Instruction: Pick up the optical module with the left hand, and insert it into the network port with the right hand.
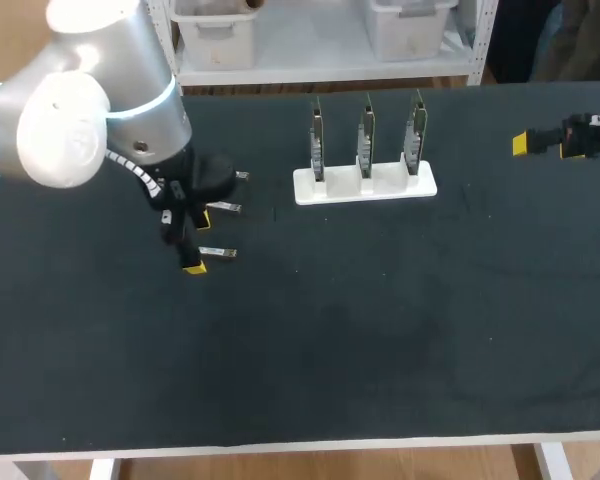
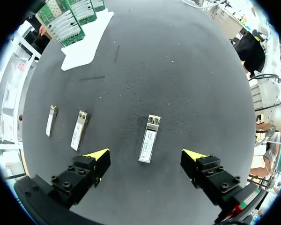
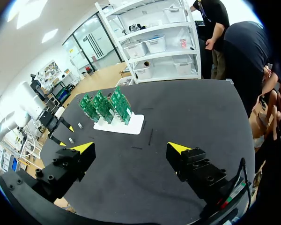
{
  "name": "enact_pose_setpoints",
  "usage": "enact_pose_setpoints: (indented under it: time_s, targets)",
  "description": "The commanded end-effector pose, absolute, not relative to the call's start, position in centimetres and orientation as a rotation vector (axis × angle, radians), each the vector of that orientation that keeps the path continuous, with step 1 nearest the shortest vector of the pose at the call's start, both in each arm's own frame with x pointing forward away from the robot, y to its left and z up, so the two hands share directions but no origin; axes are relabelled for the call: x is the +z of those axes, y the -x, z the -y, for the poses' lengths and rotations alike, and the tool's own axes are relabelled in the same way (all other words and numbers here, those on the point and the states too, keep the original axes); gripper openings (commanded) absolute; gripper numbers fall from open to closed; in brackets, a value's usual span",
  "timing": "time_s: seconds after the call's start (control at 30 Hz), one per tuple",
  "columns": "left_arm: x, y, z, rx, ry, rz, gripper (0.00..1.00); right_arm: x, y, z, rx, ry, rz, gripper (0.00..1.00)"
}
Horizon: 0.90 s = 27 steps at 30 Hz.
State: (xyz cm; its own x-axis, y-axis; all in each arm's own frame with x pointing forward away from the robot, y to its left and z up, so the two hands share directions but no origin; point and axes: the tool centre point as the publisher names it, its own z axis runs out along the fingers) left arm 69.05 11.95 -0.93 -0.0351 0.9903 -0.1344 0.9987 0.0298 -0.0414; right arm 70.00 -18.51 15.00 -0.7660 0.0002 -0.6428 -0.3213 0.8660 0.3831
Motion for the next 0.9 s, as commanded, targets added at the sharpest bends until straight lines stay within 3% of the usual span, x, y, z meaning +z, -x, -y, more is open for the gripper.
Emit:
enact_pose_setpoints:
  time_s: [0.03, 0.9]
  targets:
    - [-1.02, -69.64, -11.86, -0.195, -2.142, -2.213, 1.00, 15.00, -70.00, 18.50, 0.636, 0.231, -2.374, 1.00]
    - [-1.33, -69.63, -12.60, -0.256, -2.115, -2.220, 1.00, 15.00, -70.00, 18.50, 0.636, 0.231, -2.374, 1.00]
